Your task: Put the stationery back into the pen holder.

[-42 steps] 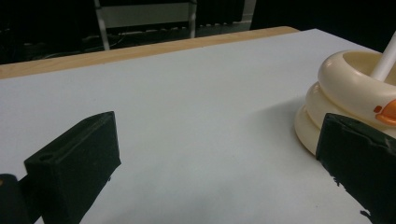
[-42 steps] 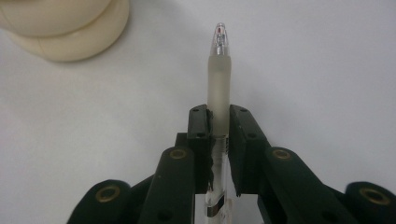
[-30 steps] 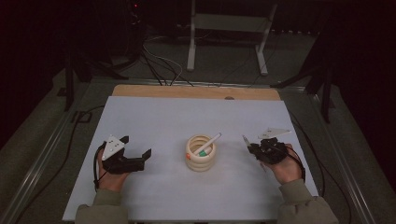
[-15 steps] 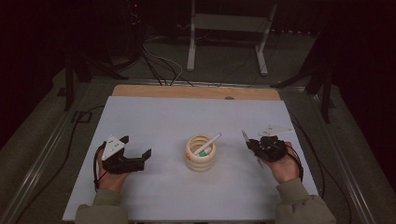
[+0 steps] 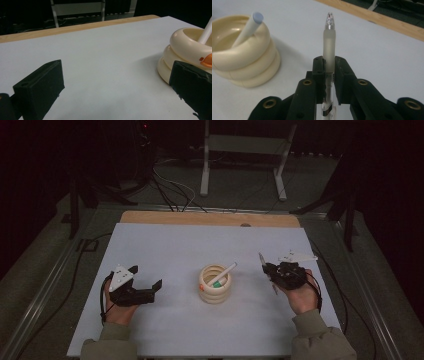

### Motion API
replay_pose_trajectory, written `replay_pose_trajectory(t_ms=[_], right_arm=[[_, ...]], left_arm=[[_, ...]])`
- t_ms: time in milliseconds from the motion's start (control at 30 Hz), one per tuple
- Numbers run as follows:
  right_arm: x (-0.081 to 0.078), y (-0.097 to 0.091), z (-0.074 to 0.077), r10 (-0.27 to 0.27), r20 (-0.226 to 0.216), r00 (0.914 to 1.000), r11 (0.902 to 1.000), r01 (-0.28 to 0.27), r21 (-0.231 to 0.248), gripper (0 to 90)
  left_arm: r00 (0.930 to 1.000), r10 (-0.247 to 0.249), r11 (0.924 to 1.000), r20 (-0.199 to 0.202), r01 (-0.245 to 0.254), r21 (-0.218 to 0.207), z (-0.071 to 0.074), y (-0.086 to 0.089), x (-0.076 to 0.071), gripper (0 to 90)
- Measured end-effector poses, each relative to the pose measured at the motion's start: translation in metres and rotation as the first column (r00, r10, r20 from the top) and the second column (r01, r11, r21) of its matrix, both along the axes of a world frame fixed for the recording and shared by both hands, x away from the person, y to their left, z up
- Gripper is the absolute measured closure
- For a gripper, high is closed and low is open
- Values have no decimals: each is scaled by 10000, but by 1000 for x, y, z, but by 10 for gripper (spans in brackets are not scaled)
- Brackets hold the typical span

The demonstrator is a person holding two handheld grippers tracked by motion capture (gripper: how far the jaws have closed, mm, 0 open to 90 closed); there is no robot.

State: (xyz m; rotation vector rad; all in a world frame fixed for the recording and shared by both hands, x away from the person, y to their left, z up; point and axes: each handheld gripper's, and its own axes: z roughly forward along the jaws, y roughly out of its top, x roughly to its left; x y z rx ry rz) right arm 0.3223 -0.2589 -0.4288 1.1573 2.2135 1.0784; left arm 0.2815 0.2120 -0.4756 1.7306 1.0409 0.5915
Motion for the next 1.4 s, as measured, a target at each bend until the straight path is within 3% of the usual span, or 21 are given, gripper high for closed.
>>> replay_pose_trajectory(t_ms=[200, 1400], right_arm=[[1, 5, 7, -33, 339, 9994, 9998, 26, 213, 804], [16, 40, 39, 471, 1128, 9925, 9965, -545, 635, 804]], left_arm=[[10000, 12, 10000, 7, -12, -37, 0, 0, 0, 3], [10000, -38, 10000, 1, 38, -48, 0, 0, 0, 3]])
